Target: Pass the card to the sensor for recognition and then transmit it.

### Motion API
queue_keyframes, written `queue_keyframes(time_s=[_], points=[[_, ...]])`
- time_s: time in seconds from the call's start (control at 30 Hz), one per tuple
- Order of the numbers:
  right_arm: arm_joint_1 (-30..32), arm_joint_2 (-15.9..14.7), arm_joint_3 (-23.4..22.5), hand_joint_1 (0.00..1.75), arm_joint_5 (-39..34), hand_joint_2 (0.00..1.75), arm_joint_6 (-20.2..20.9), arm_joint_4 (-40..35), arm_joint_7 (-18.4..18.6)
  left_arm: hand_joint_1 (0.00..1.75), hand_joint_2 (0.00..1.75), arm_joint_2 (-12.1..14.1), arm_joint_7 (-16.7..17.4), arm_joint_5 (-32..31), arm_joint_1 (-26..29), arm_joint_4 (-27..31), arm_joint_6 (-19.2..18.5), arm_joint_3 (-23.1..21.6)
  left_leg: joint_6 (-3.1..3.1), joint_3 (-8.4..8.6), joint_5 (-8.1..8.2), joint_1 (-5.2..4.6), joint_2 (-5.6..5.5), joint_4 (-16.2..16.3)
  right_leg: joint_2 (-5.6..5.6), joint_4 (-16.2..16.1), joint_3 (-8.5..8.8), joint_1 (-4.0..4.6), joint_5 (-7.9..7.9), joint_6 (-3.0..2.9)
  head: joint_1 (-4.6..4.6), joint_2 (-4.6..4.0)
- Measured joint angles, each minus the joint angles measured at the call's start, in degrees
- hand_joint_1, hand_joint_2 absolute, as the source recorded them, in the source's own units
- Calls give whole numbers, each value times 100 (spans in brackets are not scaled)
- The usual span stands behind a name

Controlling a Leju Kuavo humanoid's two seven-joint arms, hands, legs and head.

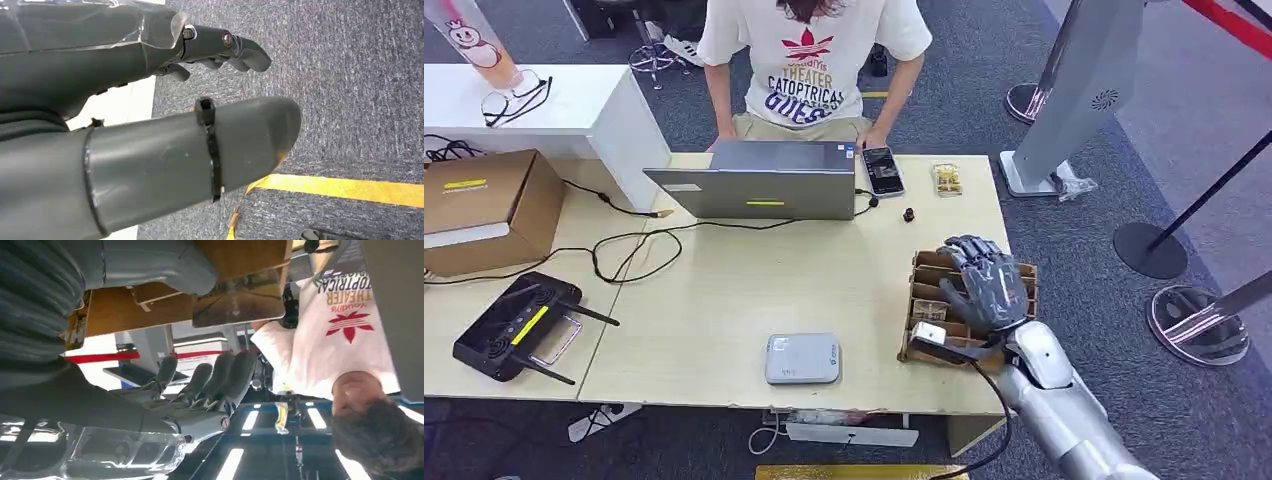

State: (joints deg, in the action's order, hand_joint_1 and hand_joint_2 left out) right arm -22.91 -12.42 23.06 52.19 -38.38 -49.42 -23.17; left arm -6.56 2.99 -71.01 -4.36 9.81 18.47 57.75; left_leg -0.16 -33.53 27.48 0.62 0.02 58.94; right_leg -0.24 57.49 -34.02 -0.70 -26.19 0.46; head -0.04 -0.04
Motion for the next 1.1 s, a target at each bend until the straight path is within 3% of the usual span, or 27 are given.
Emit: queue_keyframes(time_s=[0.07,0.2,0.33,0.9,1.1], points=[[-46,-13,65,84,0,175,46,13,0,0,0,9,11,9,1,0,-2,0,0,0,0,0,0,0,0,0,0,0,0,0,0,0],[-170,-15,173,134,-4,175,109,50,-2,0,0,31,55,28,1,0,-2,0,0,1,0,0,0,0,0,0,0,0,0,0,0,0],[-258,-15,269,148,-7,175,140,87,-2,0,0,44,59,39,1,0,-4,4,0,0,0,0,0,0,-1,0,1,0,0,0,0,0],[-401,-17,435,159,-120,175,116,179,28,0,0,52,59,39,7,0,-20,90,0,1,-1,0,0,0,-1,0,1,0,0,0,0,0],[-433,-28,490,148,-170,175,109,221,44,0,0,52,59,33,7,0,-28,90,0,1,0,0,0,0,-1,0,1,0,0,0,0,0]])
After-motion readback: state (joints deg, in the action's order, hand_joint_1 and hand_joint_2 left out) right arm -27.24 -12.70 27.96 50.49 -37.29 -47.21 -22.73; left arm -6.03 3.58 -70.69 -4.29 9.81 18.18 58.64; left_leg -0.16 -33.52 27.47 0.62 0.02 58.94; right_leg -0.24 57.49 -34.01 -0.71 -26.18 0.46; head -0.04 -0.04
